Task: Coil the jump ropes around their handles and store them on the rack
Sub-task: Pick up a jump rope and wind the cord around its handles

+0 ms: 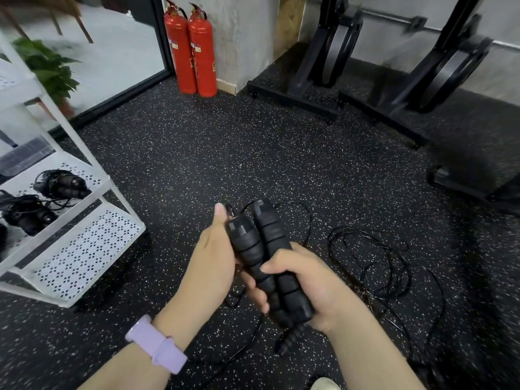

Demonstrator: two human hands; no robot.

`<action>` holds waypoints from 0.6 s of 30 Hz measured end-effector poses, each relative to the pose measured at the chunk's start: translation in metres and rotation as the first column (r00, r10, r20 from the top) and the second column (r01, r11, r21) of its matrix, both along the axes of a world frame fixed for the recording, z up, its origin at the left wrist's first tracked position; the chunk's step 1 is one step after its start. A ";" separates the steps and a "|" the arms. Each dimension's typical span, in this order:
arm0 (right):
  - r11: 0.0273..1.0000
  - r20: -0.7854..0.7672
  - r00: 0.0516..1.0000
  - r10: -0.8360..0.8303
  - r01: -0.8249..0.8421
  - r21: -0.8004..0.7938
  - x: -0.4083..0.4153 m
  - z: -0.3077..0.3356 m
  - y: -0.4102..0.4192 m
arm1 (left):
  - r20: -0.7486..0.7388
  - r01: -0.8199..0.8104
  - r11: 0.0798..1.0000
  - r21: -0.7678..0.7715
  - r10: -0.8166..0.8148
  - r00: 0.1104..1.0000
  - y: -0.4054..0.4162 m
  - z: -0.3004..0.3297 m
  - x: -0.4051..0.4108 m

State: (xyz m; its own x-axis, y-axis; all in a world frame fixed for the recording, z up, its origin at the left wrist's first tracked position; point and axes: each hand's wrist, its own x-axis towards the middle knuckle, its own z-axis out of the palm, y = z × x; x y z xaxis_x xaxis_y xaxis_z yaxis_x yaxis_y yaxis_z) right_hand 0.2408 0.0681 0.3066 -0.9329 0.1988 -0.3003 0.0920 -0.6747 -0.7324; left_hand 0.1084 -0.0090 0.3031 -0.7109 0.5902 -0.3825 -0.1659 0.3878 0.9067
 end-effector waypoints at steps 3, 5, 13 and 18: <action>0.947 0.110 0.970 -0.216 0.180 0.265 -0.009 -0.004 -0.009 | -0.055 0.042 0.999 0.003 -0.042 0.998 -0.002 -0.003 -0.003; 0.872 0.150 0.922 -0.356 0.270 0.408 -0.014 -0.006 -0.013 | -0.258 0.102 0.995 -0.013 -0.102 0.961 -0.007 -0.005 0.000; 0.429 0.307 0.796 -0.521 -0.067 0.901 -0.017 -0.012 -0.021 | -0.273 0.265 0.952 -0.153 -0.298 0.915 -0.010 -0.002 0.004; 0.058 0.292 0.821 -0.491 -0.304 0.951 -0.021 -0.012 -0.032 | -0.096 0.247 0.953 -0.178 -0.267 0.959 -0.009 0.004 0.003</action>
